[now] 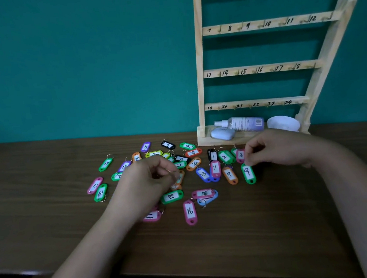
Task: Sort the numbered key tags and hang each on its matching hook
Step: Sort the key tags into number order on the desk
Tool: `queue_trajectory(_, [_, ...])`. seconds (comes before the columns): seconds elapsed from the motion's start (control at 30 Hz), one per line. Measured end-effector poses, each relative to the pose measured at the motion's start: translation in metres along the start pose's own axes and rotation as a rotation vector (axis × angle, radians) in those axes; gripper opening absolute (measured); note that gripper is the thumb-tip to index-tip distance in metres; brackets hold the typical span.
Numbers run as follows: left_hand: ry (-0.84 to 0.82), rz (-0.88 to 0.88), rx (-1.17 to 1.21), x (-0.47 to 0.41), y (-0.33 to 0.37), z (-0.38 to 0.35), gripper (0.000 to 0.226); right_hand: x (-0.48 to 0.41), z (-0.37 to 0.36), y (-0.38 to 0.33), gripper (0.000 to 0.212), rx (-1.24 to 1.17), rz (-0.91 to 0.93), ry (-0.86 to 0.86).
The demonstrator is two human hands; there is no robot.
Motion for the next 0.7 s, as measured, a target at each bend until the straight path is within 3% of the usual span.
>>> queue_trajectory(0.2, [0.098,-0.022,-0.051,-0.004,-0.005,0.020,0.018,-0.003,0.000,0.002,0.011,0.054,0.001,0.036])
queue_trajectory(0.47, [0.131,-0.034,-0.073,-0.006,-0.005,0.028,0.012,-0.008,-0.003,0.001,0.010,0.094,0.000,0.080])
queue_trajectory(0.7, [0.153,-0.004,-0.012,-0.009,-0.015,0.050,0.020,-0.009,0.000,-0.020,0.011,0.077,0.140,0.209])
Point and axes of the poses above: each hand's wrist, its own x-axis away from the middle knuckle, its own z-axis out of the back of the hand, y = z × x, the point moved 10 cm from there along -x, towards the middle knuckle, and after that the axes turned 10 degrees about z, right-handed, at the moved point
